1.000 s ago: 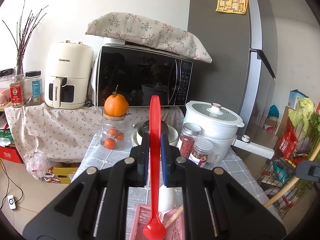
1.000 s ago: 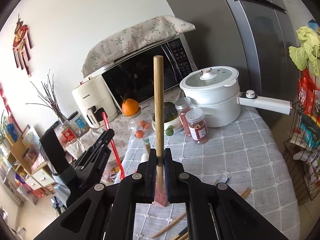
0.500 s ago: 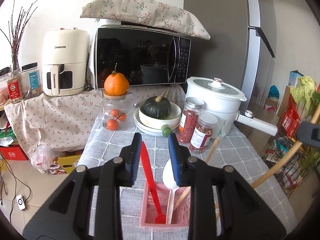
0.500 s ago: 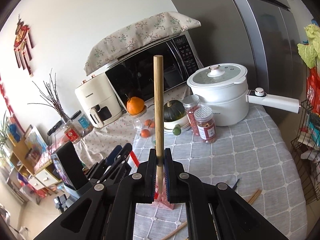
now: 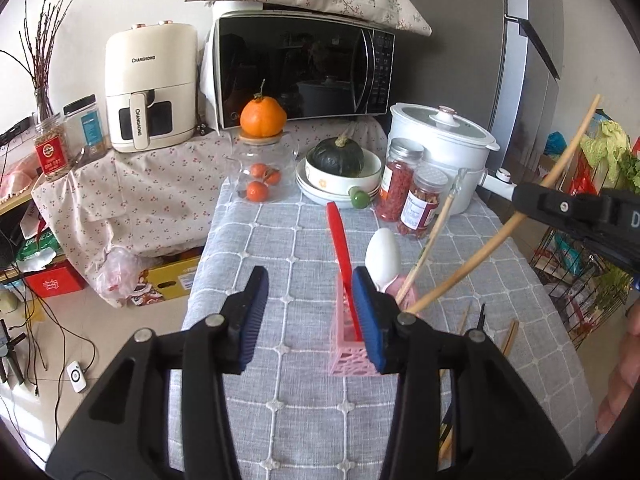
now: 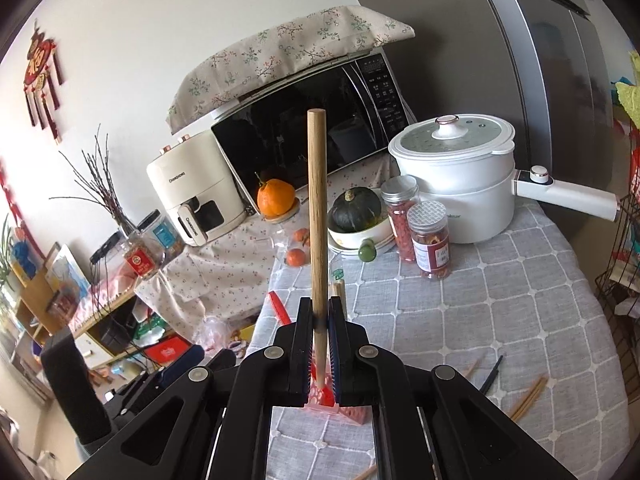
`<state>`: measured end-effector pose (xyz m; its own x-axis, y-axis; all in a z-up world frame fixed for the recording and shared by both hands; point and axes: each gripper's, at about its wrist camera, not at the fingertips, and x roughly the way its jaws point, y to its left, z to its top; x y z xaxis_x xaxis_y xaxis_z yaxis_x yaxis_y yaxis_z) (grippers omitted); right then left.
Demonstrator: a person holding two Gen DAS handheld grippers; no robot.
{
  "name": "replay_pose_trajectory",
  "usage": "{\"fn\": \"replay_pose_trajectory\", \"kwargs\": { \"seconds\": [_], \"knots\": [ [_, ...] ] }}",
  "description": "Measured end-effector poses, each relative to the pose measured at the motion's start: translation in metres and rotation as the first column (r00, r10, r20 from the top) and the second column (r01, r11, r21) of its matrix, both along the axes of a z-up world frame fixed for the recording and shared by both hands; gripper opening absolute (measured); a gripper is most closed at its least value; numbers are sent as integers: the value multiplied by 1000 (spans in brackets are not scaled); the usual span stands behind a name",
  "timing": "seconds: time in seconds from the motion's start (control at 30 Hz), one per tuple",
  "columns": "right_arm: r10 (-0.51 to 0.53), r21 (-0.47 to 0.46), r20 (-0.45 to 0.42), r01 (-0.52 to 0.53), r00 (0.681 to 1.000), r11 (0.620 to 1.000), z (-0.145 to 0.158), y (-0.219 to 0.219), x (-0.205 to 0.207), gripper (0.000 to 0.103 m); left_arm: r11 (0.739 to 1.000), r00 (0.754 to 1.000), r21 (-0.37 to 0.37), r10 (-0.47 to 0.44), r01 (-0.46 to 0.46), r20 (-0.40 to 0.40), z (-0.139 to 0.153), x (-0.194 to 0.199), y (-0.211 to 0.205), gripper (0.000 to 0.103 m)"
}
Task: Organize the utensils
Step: 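Insert the wooden chopstick into the pink basket with the right tool and release, then move the left tool toward the black chopsticks on the table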
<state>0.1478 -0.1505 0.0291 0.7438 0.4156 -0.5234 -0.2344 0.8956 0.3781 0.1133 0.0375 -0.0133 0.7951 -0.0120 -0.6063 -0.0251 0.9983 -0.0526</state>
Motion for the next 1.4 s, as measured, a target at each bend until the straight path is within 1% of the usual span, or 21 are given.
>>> {"fn": "replay_pose_trajectory", "kwargs": {
  "seconds": [0.1,0.2,0.23,0.27,0.3,0.33,0.4,0.43,0.47,0.5,0.53,0.57,0.6,0.67,0.77,0.87,0.97,1.07,1.27,1.4],
  "knots": [
    [4,-17,-12,-4,1000,1000,-6,6,5,7,1000,999,-26,0,-1,-48,-2,-4,3,47],
    [14,-33,-21,-15,1000,999,-14,12,10,8,999,997,-46,-2,-1,-77,-4,-8,3,47],
    [20,-30,-24,-20,1000,999,-16,14,12,10,999,996,-51,-5,1,-85,-4,-9,3,47],
    [29,-23,-30,-30,999,999,-19,14,15,10,998,995,-57,-10,5,-94,-4,-10,2,50],
    [35,-17,-38,-35,999,999,-20,14,16,11,998,995,-62,-15,9,-103,-4,-12,1,55],
    [36,-15,-48,-37,998,999,-21,13,17,12,998,994,-67,-20,12,-111,-3,-14,0,57],
    [34,-21,-51,-35,998,999,-19,9,15,21,996,992,-81,-33,23,-124,-4,-17,-3,67],
    [30,-23,-48,-31,998,999,-17,5,13,32,996,990,-84,-43,32,-134,-4,-17,-4,69],
    [21,-22,-43,-21,999,1000,-14,0,10,48,996,988,-84,-49,37,-144,-5,-18,-5,71],
    [9,-21,-38,-10,999,1000,-11,-5,7,55,996,987,-82,-55,43,-153,-7,-18,-7,73],
    [-3,-19,-30,3,1000,1000,-9,-12,3,65,995,985,-82,-64,51,-163,-9,-19,-9,75],
    [-12,-20,-25,12,1000,1000,-6,-18,0,69,995,982,-81,-72,59,-174,-11,-19,-11,77],
    [-22,-25,-23,21,1000,999,-4,-24,-3,71,995,979,-77,-81,68,-186,-13,-19,-13,79],
    [-46,-40,-22,45,999,998,-1,-37,-9,79,994,973,-65,-98,87,-209,-16,-18,-17,82],
    [-99,-66,-46,96,994,993,-5,-56,-14,89,992,961,-56,-126,116,-246,-22,-19,-23,85],
    [-160,-83,-102,151,982,985,-18,-76,-14,92,988,951,-44,-155,148,-269,-26,-20,-30,87],
    [-208,-106,-170,192,963,976,-35,-94,-13,93,985,941,-28,-172,172,-292,-33,-21,-36,91],
    [-248,-134,-224,222,943,966,-52,-111,-14,93,981,926,-14,-187,193,-329,-41,-21,-44,92],
    [-294,-226,-321,229,900,947,-80,-132,-15,93,972,886,-12,-219,234,-409,-56,-16,-61,92],
    [-305,-241,-399,222,864,945,-98,-144,-14,93,966,866,-5,-235,259,-441,-64,-14,-75,92]
  ]
}}
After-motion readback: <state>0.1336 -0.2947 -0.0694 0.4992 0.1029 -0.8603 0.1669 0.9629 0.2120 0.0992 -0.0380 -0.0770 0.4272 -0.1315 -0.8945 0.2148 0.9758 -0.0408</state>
